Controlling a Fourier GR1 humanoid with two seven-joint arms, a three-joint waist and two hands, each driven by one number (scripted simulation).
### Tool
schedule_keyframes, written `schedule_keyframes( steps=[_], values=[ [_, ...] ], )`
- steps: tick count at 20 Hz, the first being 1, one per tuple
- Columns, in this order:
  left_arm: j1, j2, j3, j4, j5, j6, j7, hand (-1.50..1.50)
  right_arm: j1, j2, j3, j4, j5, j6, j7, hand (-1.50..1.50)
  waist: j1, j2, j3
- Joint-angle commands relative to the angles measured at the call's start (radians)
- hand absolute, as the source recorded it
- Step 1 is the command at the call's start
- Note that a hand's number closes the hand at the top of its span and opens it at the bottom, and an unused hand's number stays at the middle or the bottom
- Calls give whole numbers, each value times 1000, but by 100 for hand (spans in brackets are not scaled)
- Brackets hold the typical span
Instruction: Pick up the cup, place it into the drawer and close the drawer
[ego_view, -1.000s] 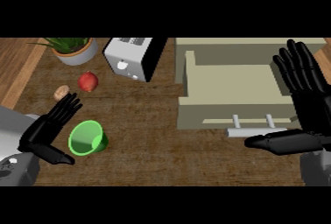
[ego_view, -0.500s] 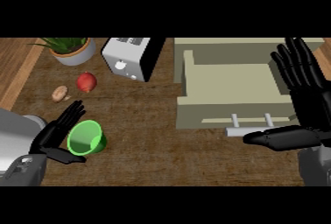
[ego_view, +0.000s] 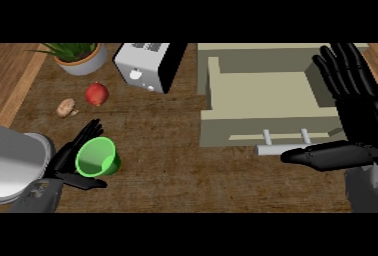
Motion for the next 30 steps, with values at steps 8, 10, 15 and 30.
schedule_keyframes(
  steps=[8,10,15,30],
  values=[
    [-52,-44,-24,89,-29,-71,-181,-150,-16,1,-18,8,-24,-1,10,-150,-12,7,-2],
    [-33,-60,-38,88,-41,-65,-216,-150,-58,-8,-8,61,0,9,-16,-150,1,9,-2],
    [-46,-36,-36,112,-28,-151,-201,-150,22,-3,-7,-8,-10,17,-15,-150,-14,6,-2],
    [-87,-152,0,-9,28,9,-328,150,16,-13,-25,53,4,29,-60,-150,3,3,1]
  ],
)
